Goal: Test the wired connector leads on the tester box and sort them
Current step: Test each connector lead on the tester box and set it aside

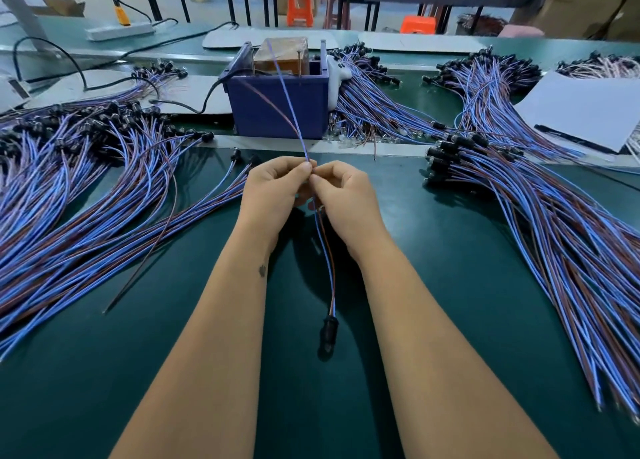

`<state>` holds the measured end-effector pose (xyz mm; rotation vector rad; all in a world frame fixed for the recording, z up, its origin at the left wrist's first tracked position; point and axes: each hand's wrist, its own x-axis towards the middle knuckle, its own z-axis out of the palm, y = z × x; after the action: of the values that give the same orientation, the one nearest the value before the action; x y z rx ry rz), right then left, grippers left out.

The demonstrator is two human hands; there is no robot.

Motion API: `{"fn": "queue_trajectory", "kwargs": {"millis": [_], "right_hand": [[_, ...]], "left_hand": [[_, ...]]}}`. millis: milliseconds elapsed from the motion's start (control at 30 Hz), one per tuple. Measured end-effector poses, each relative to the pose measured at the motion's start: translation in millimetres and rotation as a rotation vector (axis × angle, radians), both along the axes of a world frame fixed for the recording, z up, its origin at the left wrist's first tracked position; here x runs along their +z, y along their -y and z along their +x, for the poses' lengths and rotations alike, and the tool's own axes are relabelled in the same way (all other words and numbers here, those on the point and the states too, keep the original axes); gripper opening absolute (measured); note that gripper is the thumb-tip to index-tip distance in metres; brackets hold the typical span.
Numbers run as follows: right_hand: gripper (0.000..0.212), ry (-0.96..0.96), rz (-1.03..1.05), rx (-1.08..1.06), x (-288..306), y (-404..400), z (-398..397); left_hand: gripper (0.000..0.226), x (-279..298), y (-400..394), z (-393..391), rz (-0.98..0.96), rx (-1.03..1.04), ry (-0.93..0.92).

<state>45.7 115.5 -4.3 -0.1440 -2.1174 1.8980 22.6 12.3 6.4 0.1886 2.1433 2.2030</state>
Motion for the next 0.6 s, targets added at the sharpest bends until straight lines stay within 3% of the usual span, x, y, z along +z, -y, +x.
{"fn": "queue_trajectory", "kwargs": {"millis": [167,433,600], "right_hand": [[0.012,-0.01,0.07,-0.042,-2.8,0.2,-1.6],[0.014,-0.001,-0.103,-0.162,-2.4,-5.4,-3.5],[0.016,-0.01,-0.032,-0.159,-4.9,-4.3,-4.7]], "left_hand": [[0.016,-4.5,0.9,-5.1,-0.047,0.078,-0.012],[0.02,-9.4,11.0,-16.1,0.026,0.307,-0.015],[0.019,-11.2,12.0,-17.9,0.003,0.338,0.005]]}}
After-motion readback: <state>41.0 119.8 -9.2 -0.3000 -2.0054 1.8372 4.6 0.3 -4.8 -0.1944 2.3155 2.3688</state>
